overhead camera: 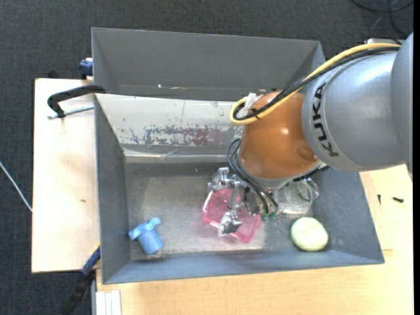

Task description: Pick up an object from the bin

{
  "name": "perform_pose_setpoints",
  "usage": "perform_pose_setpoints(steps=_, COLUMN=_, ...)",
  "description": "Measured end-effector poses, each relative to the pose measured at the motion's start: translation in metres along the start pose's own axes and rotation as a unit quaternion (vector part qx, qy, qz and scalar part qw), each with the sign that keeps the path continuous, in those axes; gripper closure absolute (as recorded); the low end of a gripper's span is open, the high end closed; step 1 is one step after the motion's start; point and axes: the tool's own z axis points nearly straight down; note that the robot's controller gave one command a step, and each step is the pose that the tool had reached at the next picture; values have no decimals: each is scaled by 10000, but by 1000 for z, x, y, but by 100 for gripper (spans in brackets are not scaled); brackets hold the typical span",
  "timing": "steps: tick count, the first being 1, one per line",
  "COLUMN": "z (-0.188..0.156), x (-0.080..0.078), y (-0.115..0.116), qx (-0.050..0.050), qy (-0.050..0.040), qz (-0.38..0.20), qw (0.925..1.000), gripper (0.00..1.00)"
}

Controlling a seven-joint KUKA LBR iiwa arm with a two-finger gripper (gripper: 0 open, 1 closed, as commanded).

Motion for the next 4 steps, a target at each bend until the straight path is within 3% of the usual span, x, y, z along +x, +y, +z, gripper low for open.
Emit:
perform_pose_setpoints(steps=1, z=-15, x=-14, y=30, qx=0, qy=-48, qz=150, qw=9999, gripper=100)
perform_pose_setpoints(steps=2, z=-29, x=-25, y=39, qx=-4, qy=-26, qz=295, qw=9996, gripper=0)
perform_pose_setpoints(steps=3, z=-29, x=-26, y=38, qx=-2, qy=-27, qz=305, qw=9995, gripper=0)
perform_pose_setpoints(steps=4, z=-14, x=-46, y=36, qx=-3, qy=-47, qz=-168, qw=9998, gripper=0)
